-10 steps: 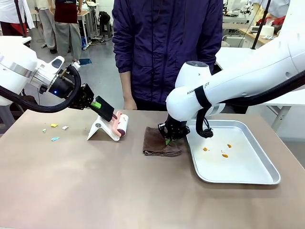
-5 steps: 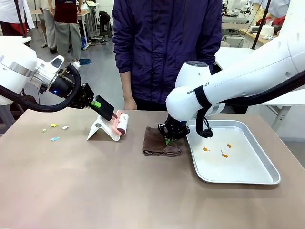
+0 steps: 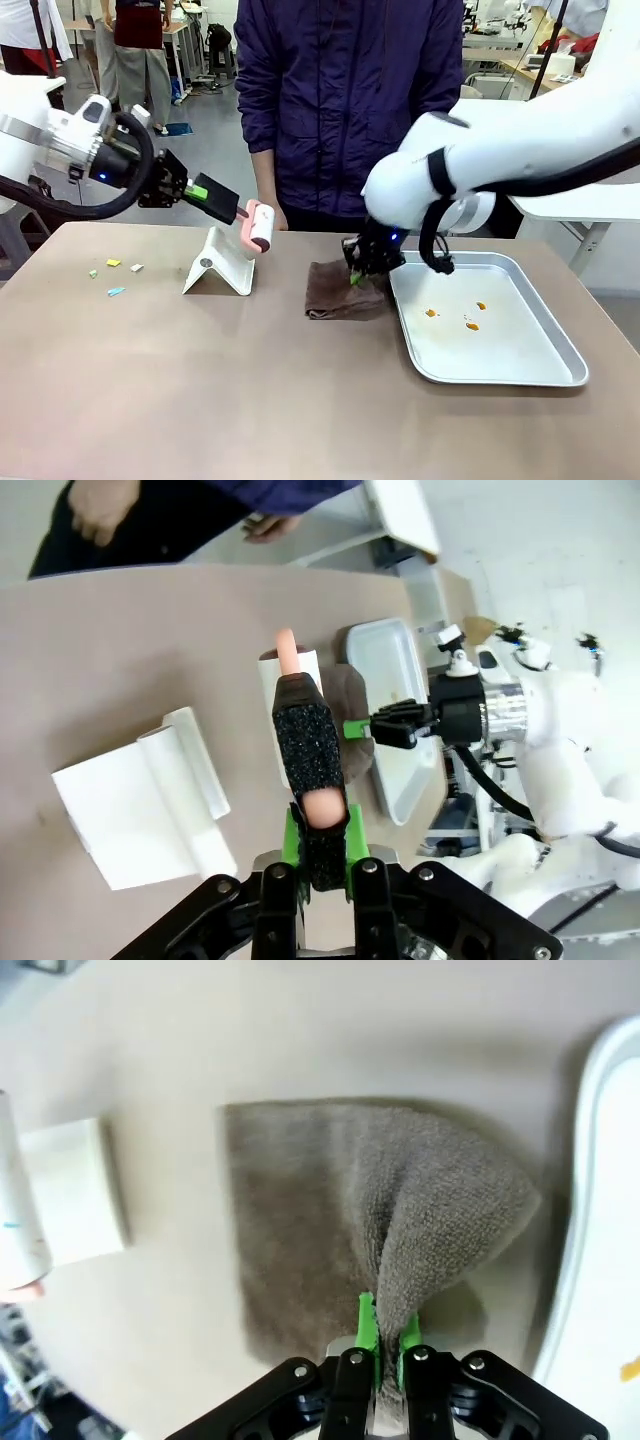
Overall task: Clean the surface of the table.
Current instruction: Hold the Lint Roller with your left hand and the towel with your right hand.
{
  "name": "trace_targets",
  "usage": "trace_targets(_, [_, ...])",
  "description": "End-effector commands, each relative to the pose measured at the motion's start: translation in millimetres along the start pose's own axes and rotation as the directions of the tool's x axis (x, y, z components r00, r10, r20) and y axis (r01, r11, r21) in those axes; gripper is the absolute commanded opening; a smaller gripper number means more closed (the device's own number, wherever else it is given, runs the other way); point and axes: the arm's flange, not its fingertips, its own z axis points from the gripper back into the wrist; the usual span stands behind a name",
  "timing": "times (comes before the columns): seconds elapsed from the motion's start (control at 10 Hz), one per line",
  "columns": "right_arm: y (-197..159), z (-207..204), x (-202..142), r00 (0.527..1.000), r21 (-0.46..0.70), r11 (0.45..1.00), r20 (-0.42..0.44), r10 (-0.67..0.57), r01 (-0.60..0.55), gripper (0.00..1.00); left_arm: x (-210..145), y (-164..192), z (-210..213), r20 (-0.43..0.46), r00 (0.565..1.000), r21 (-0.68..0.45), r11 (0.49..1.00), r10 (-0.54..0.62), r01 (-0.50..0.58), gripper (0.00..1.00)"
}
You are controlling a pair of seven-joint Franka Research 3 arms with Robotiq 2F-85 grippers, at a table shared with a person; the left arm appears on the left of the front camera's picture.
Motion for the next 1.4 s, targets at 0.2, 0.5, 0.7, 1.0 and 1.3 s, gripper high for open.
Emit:
trace_targets(0.2, [-75, 99, -56, 0.989, 0.507, 0.851, 0.008, 0.151, -0.134, 0.0, -51, -6, 81, 0.01, 0.999, -0.22, 0.974, -0.046, 0.047, 0.0])
trace_targets(0.5, [-135, 162, -133, 0.94, 0.691, 0.645, 0.165, 0.298, -0.326, 0.0, -110, -2, 151, -0.063, 0.991, -0.387, 0.918, -0.116, 0.082, 0.0])
trace_targets(0.7, [-200, 207, -180, 0.946, 0.742, 0.588, 0.275, 0.17, -0.322, 0.0, -153, 14, 207, 0.013, 0.994, -0.475, 0.874, -0.111, 0.104, 0.0])
trace_targets(1.0, [-293, 236, -217, 0.939, 0.822, 0.481, 0.344, 0.005, -0.304, 0.0, -194, 54, 258, 0.072, 0.997, -0.398, 0.918, 0.038, -0.006, 0.0])
trace_targets(1.3, [-352, 244, -252, 0.896, 0.839, 0.434, 0.422, -0.137, -0.329, 0.0, -229, 71, 292, 0.227, 0.945, -0.448, 0.887, 0.234, -0.112, 0.0])
